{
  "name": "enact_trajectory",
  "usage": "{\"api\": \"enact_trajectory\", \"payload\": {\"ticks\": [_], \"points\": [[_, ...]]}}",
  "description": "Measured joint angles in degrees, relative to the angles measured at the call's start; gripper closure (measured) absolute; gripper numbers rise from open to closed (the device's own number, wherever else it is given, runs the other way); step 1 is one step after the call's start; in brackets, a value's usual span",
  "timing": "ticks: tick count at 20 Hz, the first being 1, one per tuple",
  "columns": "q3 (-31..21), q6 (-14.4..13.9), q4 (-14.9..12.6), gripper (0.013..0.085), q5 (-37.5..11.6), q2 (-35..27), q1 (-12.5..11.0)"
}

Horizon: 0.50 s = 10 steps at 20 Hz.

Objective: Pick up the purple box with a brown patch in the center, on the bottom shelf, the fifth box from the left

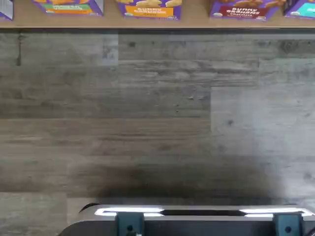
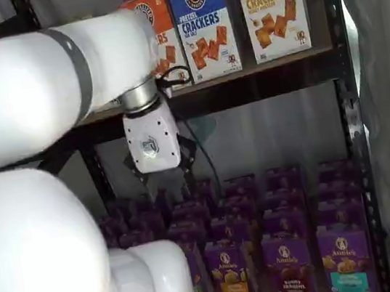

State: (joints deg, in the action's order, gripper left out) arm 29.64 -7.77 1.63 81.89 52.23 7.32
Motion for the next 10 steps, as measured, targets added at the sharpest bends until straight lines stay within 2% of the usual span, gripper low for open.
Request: {"api": "enact_trajectory", "payload": {"ticks": [2,10], "points": [[0.3,-1.2,-1.7,0.0130,0.4,-0.3,1.0],[-0.6,-2.0,-2.6,0.0130,-1.2,-0.6,1.6]]}}
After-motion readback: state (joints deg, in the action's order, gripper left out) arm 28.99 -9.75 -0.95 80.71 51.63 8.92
